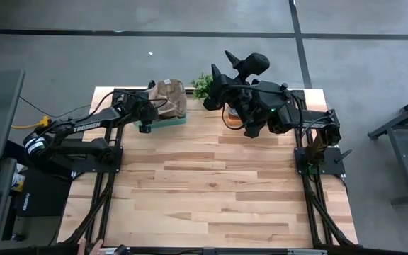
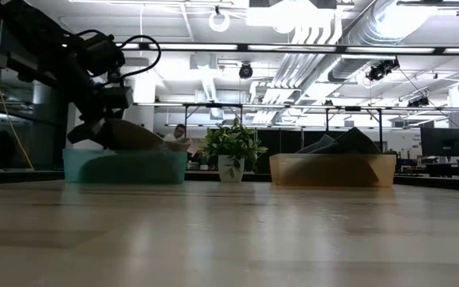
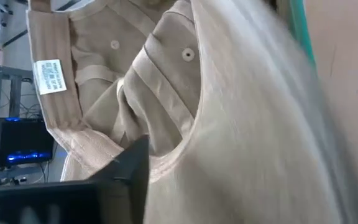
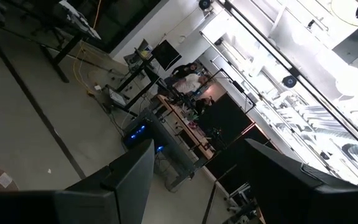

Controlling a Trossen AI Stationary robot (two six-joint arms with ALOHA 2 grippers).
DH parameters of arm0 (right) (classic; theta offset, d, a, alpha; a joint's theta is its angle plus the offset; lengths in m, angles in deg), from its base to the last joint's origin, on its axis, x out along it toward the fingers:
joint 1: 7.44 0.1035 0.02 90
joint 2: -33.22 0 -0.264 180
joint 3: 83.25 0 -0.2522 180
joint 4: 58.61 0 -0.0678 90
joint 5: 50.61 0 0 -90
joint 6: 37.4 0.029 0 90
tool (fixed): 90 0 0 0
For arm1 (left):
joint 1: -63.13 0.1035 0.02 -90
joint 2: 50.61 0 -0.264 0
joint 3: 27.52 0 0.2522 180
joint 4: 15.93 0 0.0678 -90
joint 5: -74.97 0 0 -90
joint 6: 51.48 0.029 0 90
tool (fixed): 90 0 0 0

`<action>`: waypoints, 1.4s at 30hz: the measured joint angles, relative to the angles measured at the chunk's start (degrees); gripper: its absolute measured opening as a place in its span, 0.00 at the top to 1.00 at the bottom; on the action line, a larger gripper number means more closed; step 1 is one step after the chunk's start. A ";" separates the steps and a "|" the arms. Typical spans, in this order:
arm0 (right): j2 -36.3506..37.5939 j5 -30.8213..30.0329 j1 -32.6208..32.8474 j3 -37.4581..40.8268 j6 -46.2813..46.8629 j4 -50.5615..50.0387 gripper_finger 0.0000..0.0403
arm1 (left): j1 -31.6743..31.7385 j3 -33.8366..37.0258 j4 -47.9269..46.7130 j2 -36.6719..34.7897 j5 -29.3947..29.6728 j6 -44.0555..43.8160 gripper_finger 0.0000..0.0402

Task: Pick & Place hat
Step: Put the brown cap into the blue bin

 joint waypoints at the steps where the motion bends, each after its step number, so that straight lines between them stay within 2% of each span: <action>1: 0.00 0.00 0.00 0.00 -0.03 0.00 0.41 | 0.00 0.00 -0.19 0.00 -0.03 0.11 0.54; 7: 0.00 0.11 0.00 0.00 -0.14 0.00 0.41 | -0.02 0.00 -0.17 0.00 0.30 0.28 0.38; 12: 0.00 0.07 0.00 0.00 -0.15 -0.02 0.41 | -0.36 0.00 0.04 -0.02 0.64 0.26 0.32; 18: 0.00 0.04 -0.23 0.00 -0.16 -0.09 0.41 | -3.53 -0.02 -0.11 -0.44 5.44 -1.68 0.31; 28: 0.00 0.37 -1.07 0.00 0.11 -0.93 0.41 | -9.31 -0.04 -3.26 -1.09 9.44 -9.32 0.31; 42: -0.02 2.26 -1.46 0.00 3.34 -3.53 0.41 | -17.72 -0.04 -3.00 -1.73 11.92 -21.26 0.31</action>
